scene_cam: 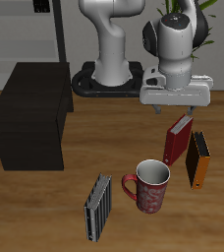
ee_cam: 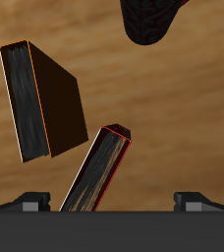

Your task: Place the red book upright on top of the shelf

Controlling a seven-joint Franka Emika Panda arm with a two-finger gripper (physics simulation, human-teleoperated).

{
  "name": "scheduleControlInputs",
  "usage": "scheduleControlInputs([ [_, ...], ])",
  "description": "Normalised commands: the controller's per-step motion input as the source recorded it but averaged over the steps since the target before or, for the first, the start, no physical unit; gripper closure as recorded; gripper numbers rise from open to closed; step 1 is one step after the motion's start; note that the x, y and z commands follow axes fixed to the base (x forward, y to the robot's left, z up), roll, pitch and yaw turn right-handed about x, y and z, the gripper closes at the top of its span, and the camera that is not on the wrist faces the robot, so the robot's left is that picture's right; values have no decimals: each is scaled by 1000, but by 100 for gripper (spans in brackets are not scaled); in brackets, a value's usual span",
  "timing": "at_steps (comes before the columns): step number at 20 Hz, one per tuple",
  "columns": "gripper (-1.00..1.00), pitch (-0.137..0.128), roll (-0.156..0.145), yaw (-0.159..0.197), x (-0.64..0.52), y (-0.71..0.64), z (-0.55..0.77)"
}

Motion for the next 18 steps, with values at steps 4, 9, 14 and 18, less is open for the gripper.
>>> scheduleControlInputs([
  [4, -100, -42, -6, -7, -58, 93, -200],
  [9, -100, -31, -13, -28, 24, 34, -111],
  [14, -100, -16, 1, -8, 69, 61, -95],
  [18, -100, 12, -18, -34, 85, -35, -153],
])
